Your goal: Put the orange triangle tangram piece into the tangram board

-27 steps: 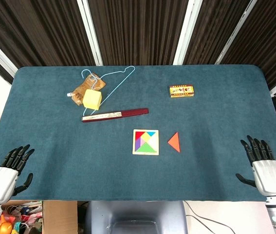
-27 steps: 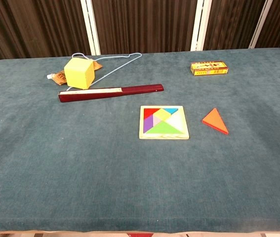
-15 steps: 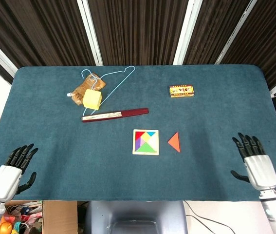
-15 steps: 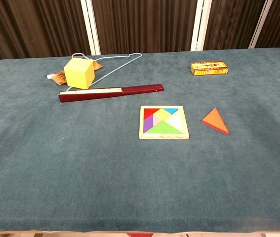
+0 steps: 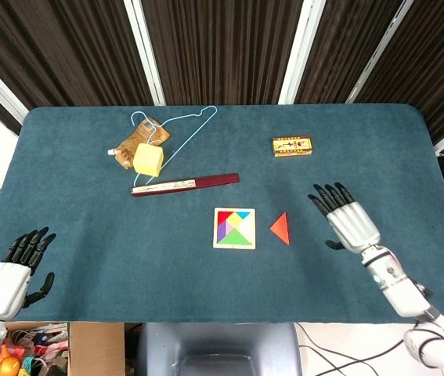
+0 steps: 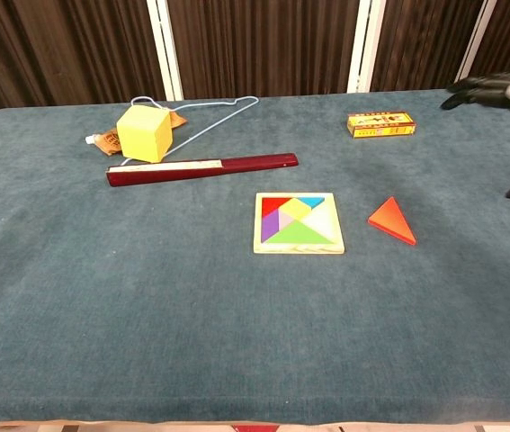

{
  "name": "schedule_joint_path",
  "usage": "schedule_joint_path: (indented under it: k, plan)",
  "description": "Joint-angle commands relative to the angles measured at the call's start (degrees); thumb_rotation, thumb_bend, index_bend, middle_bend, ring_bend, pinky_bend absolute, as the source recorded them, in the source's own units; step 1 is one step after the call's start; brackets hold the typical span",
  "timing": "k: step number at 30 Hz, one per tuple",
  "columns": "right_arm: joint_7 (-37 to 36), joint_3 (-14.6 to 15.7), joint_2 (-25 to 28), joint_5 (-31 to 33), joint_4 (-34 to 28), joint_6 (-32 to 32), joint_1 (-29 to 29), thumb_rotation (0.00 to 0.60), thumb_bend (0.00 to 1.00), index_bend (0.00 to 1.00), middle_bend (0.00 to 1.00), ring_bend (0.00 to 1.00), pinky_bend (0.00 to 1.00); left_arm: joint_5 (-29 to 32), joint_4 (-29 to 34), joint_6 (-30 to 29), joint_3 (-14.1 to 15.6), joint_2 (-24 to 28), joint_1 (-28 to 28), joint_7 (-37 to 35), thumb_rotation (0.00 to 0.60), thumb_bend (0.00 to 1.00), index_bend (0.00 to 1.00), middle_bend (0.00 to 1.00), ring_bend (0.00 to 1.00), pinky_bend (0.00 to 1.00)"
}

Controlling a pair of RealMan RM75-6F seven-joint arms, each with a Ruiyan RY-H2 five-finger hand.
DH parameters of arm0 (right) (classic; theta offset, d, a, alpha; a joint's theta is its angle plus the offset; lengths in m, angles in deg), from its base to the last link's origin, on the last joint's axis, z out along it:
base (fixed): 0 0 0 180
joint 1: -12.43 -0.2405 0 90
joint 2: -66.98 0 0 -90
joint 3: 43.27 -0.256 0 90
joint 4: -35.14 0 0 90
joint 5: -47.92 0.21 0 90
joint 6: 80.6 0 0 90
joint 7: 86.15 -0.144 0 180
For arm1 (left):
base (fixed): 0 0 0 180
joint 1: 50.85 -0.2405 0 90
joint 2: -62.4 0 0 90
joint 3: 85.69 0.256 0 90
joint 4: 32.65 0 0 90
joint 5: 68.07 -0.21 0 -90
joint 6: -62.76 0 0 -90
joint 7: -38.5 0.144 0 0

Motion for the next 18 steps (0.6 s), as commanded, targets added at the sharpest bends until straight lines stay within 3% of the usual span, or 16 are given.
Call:
schedule_joint_path:
  k: [1,18]
  plan:
    - [3.01,-0.50,-1.46,2.50,1.11,4.55,-3.23,0.600,0.12,0.25,0.00,0.00,0.00,0.13,-0.13,0.21,-0.06,0.05,0.20,-0.41,0.600,0.49,0.00,0.00,0.00,0.10]
    - [6.83,2.04,-7.66,7.64,7.25,14.33,-9.74,0.600,0.12,0.32,0.00,0.00,0.00,0.38,-0.42,0.00,0.06,-0.01,0.18,-1.32,0.600,0.48,0.00,0.00,0.00,0.11]
